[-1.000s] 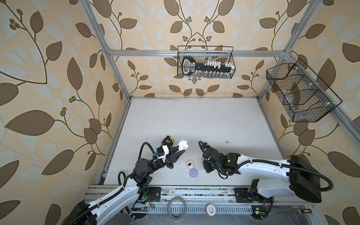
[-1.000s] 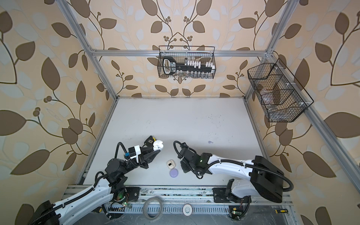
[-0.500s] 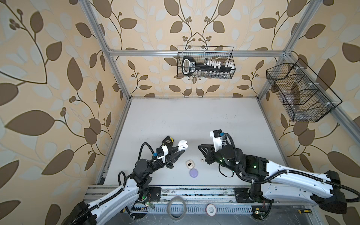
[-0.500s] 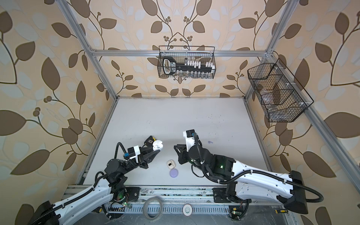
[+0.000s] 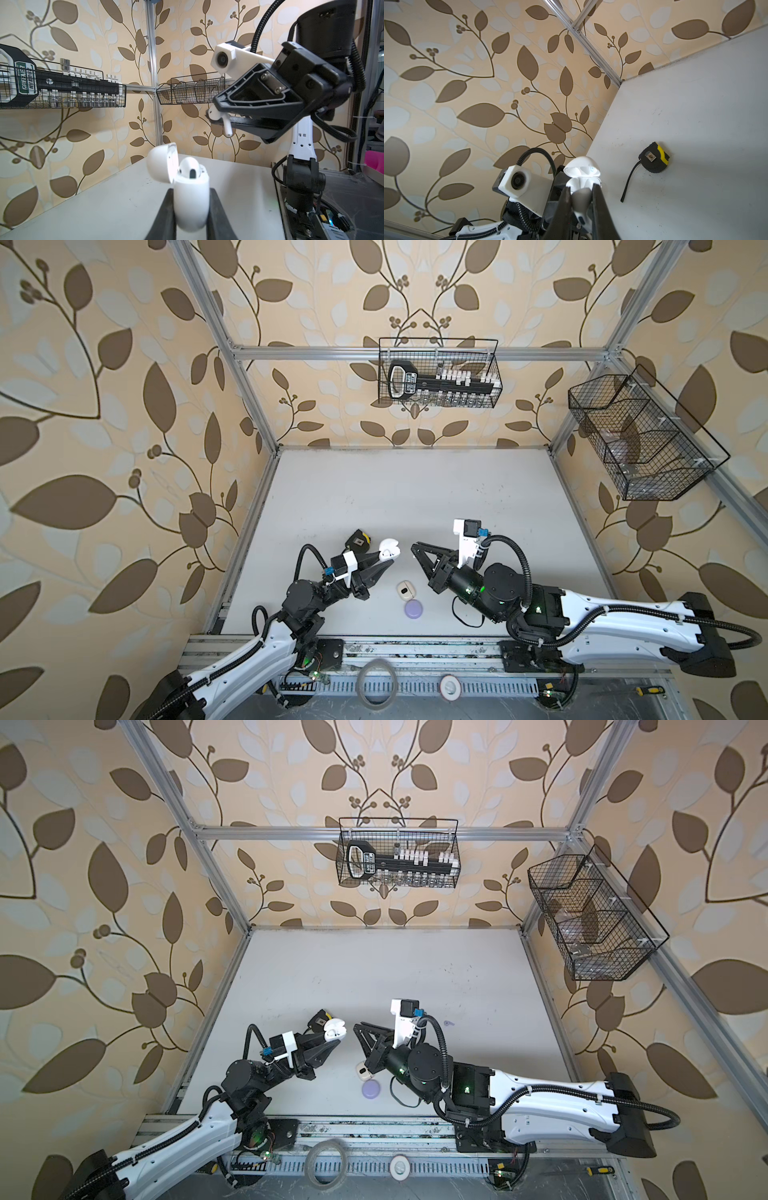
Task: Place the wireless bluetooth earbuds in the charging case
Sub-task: 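Lift the earbud with the right gripper toward the case in the left gripper, then lower the earbud into the open case held by the left gripper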
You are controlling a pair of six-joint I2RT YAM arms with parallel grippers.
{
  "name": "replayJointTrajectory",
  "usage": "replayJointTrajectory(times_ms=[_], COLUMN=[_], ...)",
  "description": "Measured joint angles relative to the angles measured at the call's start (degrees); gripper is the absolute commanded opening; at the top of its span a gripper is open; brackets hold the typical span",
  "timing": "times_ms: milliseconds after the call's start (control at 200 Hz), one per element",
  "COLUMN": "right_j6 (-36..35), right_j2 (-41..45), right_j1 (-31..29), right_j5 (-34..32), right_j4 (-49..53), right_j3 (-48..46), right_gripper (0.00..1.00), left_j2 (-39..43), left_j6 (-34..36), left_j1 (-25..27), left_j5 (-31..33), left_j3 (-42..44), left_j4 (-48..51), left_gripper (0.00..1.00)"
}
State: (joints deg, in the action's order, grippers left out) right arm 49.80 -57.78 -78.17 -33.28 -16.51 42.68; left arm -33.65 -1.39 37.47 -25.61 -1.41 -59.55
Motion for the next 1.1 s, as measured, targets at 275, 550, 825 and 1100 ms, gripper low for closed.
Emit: replayJointTrajectory(times_ms=[275,550,825,1100], right_j6=[0.11,-0.66,-1.70,-2.47], right_j2=[-4.00,-7.08,-10.82,-11.74], right_j1=[-3.34,-3.45,-3.45,-3.34], right_j5=[-4.07,-8.13,-8.57,-8.57], right_j4=[-8.07,-11.32,-11.65,-12.07], right_j3=[0.00,0.04,2.14,3.37], right_gripper=[0.11,0.10,0.10,0.10], left_j2=[0.61,0.59,0.59,0.61], left_j6=[0.02,0.00,0.02,0.02], left_j1=[0.00,0.00,0.00,0.00], left_j5=[-1.09,-1.29,-1.27,-1.27], left_j3=[0.02,0.02,0.02,0.02], left_j4=[-1.99,-2.25,-2.23,-2.25], left_gripper=[0.00,0.00,0.00,0.00])
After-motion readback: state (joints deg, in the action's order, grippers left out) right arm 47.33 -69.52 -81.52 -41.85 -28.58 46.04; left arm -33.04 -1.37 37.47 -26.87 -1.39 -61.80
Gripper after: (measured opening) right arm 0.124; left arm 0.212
